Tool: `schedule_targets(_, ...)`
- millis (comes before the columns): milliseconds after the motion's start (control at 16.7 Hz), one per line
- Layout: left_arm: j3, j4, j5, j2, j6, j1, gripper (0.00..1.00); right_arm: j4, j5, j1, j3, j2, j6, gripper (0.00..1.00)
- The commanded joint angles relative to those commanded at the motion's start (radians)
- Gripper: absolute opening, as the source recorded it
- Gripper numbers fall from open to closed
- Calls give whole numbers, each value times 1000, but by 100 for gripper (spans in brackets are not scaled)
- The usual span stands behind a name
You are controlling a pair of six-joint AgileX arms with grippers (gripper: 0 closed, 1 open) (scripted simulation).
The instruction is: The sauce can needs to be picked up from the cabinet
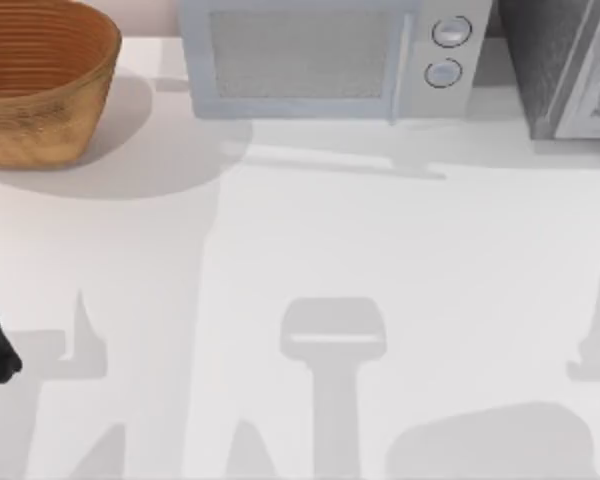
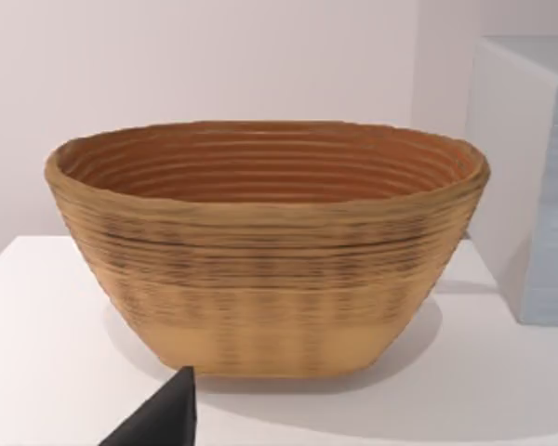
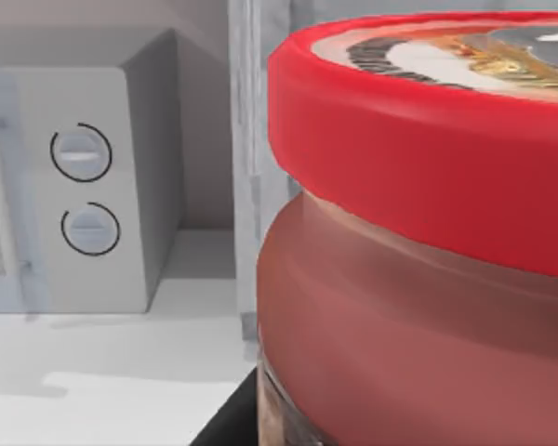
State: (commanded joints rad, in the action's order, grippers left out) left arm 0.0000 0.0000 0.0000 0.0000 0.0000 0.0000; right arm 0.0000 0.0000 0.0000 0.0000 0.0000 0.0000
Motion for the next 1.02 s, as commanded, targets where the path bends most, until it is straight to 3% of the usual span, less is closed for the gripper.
schedule_targets(480,0,0,0,0,0,0,100,60,-13,38,38,65,-3,0)
schedule_targets(720,0,0,0,0,0,0,100,280,-52,146,152,294,-13,0)
schedule_targets(1020,0,0,0,0,0,0,100,669,-116,310,333,784,-23,0)
